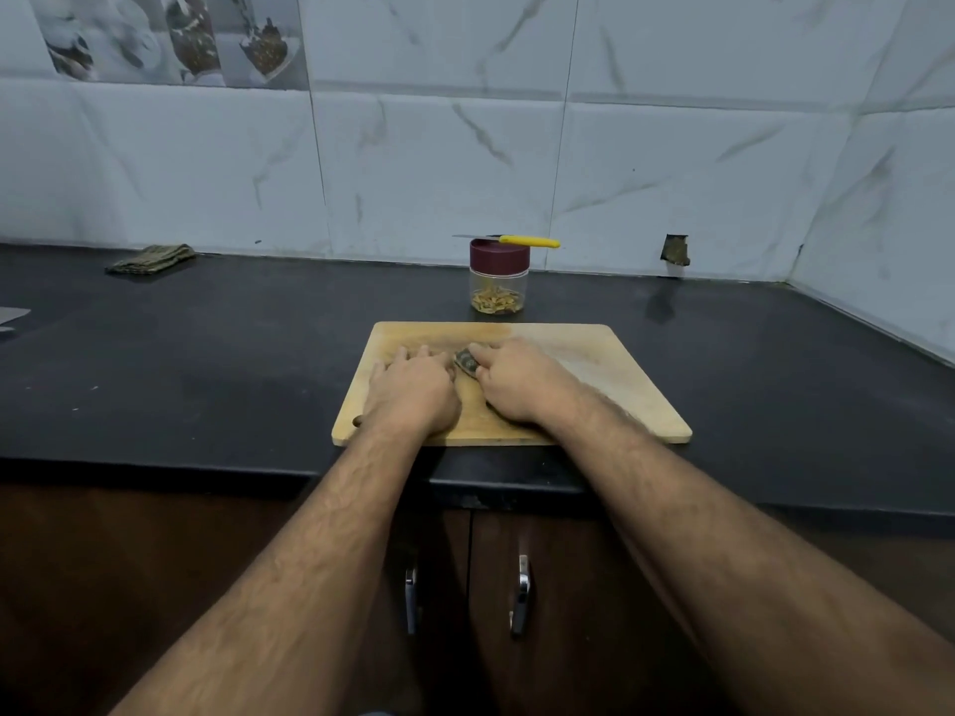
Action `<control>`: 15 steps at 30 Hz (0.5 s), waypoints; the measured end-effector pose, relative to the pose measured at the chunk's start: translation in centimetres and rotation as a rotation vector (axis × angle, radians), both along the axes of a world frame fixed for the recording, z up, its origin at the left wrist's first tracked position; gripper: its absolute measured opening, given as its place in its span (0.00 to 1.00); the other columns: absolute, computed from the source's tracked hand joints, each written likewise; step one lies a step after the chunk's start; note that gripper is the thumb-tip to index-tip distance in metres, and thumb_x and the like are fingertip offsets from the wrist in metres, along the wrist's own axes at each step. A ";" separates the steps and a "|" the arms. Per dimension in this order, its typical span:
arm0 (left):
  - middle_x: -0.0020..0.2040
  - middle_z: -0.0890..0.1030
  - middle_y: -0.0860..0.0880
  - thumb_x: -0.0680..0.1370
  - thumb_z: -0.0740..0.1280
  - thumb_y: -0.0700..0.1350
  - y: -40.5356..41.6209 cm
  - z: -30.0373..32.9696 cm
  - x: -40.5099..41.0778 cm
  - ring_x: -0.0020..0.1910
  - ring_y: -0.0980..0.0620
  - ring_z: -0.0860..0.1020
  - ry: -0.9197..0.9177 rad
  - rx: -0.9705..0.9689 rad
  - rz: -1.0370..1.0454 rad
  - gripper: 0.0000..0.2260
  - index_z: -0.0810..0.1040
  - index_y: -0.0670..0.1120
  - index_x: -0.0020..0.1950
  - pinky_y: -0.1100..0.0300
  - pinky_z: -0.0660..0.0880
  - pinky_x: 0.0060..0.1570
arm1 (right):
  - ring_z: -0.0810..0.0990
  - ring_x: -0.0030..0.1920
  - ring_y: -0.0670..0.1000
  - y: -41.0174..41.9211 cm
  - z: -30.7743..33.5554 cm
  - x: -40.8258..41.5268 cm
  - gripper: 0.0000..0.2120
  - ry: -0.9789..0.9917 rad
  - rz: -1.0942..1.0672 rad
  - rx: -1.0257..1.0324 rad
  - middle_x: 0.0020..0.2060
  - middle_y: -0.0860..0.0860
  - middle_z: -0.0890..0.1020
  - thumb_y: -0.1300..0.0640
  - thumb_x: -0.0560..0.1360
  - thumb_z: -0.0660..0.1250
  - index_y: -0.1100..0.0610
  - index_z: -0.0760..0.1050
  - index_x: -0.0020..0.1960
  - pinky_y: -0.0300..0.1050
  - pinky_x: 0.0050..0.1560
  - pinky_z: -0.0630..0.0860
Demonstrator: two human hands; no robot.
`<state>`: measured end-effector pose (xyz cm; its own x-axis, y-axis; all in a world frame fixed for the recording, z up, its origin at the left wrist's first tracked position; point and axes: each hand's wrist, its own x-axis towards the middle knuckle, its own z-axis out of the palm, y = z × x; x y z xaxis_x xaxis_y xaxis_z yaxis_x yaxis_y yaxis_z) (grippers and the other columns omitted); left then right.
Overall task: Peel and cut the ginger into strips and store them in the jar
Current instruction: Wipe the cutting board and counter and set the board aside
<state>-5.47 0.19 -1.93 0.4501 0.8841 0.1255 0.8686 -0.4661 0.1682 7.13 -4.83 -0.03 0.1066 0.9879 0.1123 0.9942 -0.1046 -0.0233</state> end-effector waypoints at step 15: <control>0.78 0.62 0.51 0.84 0.50 0.48 -0.7 -0.1 0.0 0.76 0.48 0.59 -0.048 0.061 0.081 0.19 0.67 0.53 0.74 0.47 0.57 0.73 | 0.75 0.64 0.58 4.1 1.1 11.5 0.19 0.070 -0.472 0.019 0.65 0.55 0.77 0.56 0.79 0.55 0.54 0.75 0.68 0.49 0.61 0.73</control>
